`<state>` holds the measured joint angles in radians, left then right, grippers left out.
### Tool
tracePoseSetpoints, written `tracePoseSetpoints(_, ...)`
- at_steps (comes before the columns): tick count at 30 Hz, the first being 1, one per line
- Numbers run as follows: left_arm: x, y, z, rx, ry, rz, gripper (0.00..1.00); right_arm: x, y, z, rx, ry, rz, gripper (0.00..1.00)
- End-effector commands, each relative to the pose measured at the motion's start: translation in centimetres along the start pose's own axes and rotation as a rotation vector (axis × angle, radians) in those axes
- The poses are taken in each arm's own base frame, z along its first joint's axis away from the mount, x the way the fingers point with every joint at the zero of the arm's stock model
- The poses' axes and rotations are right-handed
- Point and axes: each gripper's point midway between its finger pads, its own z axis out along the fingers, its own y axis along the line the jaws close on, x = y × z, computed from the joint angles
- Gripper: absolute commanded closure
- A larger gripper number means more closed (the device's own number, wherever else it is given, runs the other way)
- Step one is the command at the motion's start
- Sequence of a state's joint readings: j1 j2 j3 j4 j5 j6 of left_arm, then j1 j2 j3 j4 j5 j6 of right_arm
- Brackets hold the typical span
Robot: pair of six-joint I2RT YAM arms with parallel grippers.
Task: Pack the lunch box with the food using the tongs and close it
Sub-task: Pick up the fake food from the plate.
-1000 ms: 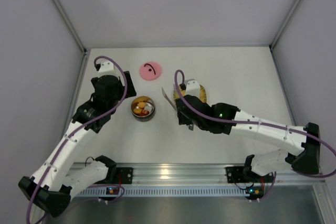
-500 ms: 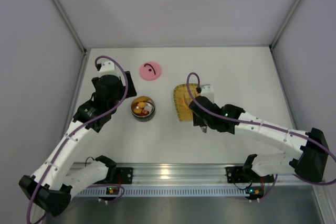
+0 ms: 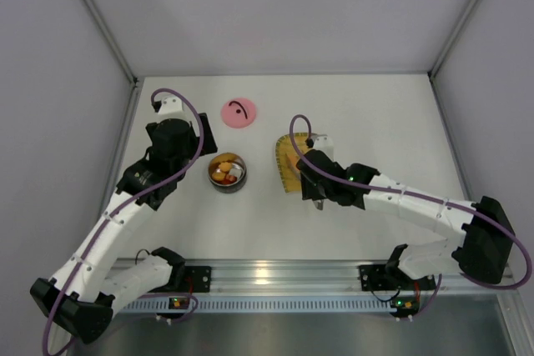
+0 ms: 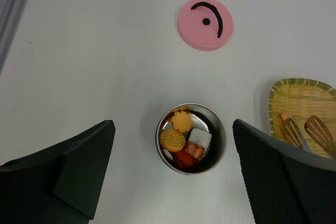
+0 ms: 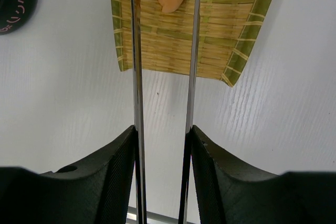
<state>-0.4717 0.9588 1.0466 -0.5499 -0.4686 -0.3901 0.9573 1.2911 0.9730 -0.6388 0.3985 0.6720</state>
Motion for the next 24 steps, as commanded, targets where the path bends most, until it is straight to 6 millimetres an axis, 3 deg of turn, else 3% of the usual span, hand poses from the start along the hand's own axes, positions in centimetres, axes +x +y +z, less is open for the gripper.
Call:
tracePoseSetpoints(1, -1.4, 0.0, -0.1, -0.004, -0.041, -0.013, 0.01, -1.3, 0.3, 0.6, -0.029, -0.045, 0.039, 0.57)
tracePoseSetpoints(12, -1.4, 0.1, -0.1, -0.009, -0.041, -0.012, 0.01, -1.0, 0.6, 1.0, -0.102, -0.031, 0.088, 0.59)
tracePoseSetpoints(24, -1.3, 0.1, -0.1, -0.009, -0.038, -0.014, 0.01, -1.6, 0.4, 0.0, -0.108, -0.051, 0.097, 0.74)
